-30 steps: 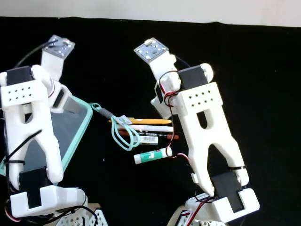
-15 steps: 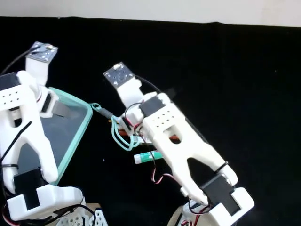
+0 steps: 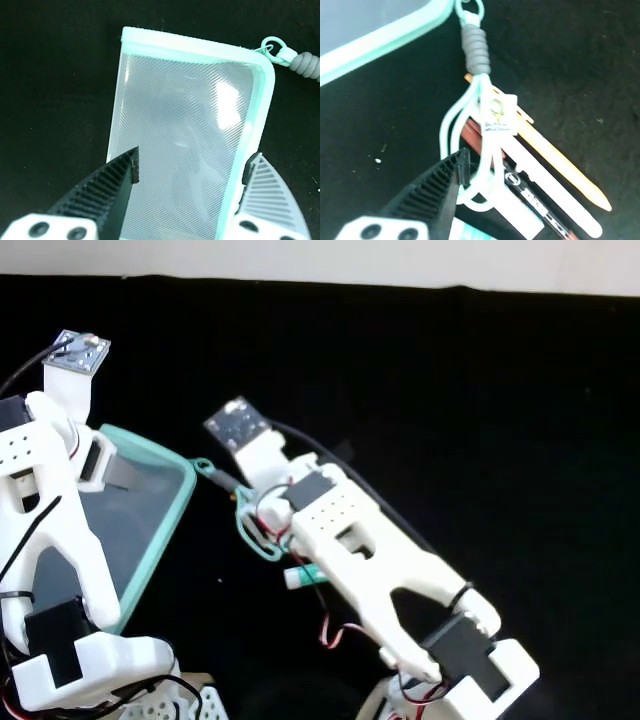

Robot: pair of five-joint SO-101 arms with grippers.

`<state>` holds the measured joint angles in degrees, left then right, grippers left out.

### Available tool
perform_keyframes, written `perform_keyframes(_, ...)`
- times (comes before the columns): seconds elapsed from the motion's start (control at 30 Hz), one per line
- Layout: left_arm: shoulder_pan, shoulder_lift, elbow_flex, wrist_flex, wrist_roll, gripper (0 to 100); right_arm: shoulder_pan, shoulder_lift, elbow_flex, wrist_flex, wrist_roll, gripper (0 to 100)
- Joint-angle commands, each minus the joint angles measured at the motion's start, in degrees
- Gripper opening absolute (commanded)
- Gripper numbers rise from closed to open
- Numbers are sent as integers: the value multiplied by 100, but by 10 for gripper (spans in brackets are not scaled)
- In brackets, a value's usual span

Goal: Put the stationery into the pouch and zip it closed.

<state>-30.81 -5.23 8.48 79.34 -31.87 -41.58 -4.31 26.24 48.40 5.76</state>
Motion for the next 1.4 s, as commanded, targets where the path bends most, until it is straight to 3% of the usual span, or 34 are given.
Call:
perform_keyframes(0.0,-31,-57,-13,-97,-35,341,-66,356,-13,-321,-44,637)
perform_keyframes(0.3,-40,-84,-4,-97,-35,341,31,1033,-224,-391,-26,637)
perform_keyframes(0.4,-40,-84,-4,-97,-35,341,31,1042,-189,-356,-18,594)
perform_keyframes(0.5,-40,-84,-4,-97,-35,341,66,1042,-180,-233,-18,439)
perform_keyframes(0.7,-40,-84,-4,-97,-35,341,435,1015,-233,-40,-53,2)
perform_keyframes(0.9,-40,-84,-4,-97,-35,341,760,998,-400,303,-53,12)
perform_keyframes(1.37,-31,-92,-22,-97,-35,341,778,980,-2053,1367,-18,9)
